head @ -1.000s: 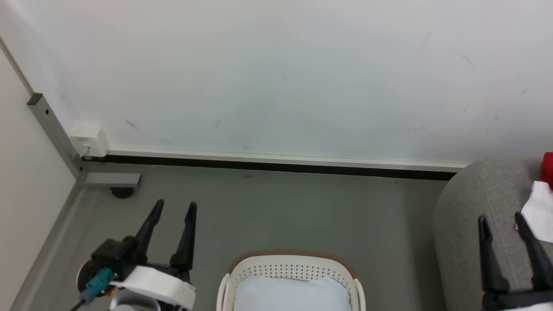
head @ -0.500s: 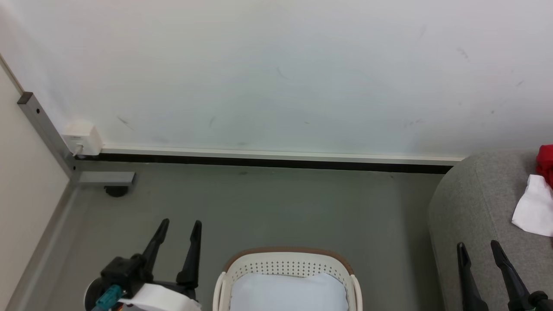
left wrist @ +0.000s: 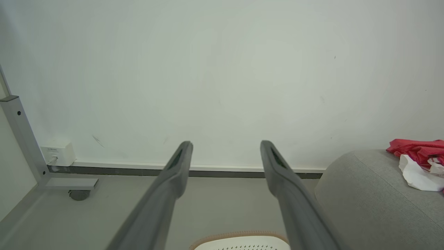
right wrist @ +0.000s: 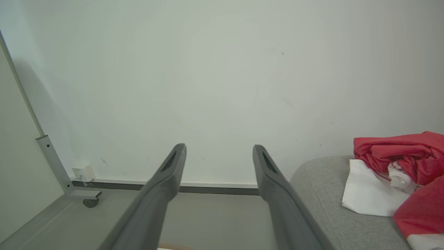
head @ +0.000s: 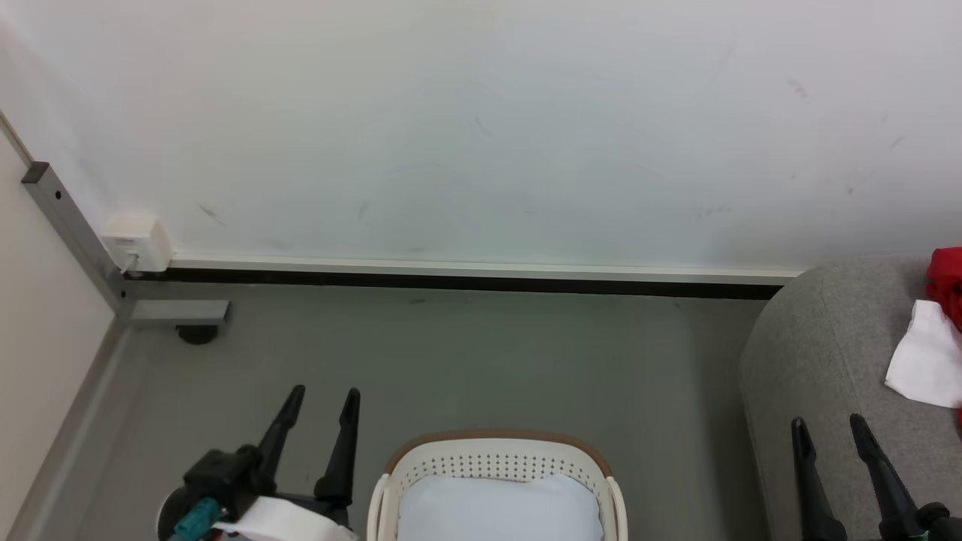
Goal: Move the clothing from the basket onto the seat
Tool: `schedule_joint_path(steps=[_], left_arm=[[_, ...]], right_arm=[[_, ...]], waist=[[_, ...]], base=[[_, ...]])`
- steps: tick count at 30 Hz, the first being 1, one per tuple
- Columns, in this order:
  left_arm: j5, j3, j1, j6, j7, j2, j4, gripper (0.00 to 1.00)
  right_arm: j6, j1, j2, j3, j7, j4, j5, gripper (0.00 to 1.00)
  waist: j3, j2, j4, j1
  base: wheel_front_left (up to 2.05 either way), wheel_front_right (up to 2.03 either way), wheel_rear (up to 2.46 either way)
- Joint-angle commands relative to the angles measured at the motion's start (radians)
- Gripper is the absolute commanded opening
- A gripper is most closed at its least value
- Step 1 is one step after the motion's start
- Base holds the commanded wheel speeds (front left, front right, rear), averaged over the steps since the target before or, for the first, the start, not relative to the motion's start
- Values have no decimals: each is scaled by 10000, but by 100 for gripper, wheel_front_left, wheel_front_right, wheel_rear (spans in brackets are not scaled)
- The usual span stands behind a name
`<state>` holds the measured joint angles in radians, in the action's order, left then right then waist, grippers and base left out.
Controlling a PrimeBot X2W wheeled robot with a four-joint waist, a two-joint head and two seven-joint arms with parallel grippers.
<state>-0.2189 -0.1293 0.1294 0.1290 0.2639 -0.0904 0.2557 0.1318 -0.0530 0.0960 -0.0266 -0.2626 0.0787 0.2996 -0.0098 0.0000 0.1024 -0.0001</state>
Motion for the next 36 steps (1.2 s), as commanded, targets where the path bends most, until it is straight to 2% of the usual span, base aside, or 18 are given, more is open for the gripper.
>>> schedule_joint_path(steps=[1, 4, 8, 36], left_arm=[[-27, -25, -11, -2, -1, 9, 49, 0], [-59, -75, -197, -4, -17, 86, 286, 0], [-658, 22, -200, -3, -166, 98, 260, 0], [-5314, 839, -172, 6, -1402, 173, 116, 0]], right_arm=[[2, -9, -7, -10, 2, 28, 9, 0], [2, -154, -74, -42, 29, 276, 49, 0], [1, -98, -79, -11, 160, 308, 626, 0], [-4, 533, -90, 339, 1302, 773, 5112, 0]], waist=[[0, 0, -1, 1], [1, 0, -6, 1], [4, 0, -30, 1], [33, 0, -259, 1]], base=[[0, 0, 0], [0, 0, 0], [0, 0, 0], [0, 0, 0]])
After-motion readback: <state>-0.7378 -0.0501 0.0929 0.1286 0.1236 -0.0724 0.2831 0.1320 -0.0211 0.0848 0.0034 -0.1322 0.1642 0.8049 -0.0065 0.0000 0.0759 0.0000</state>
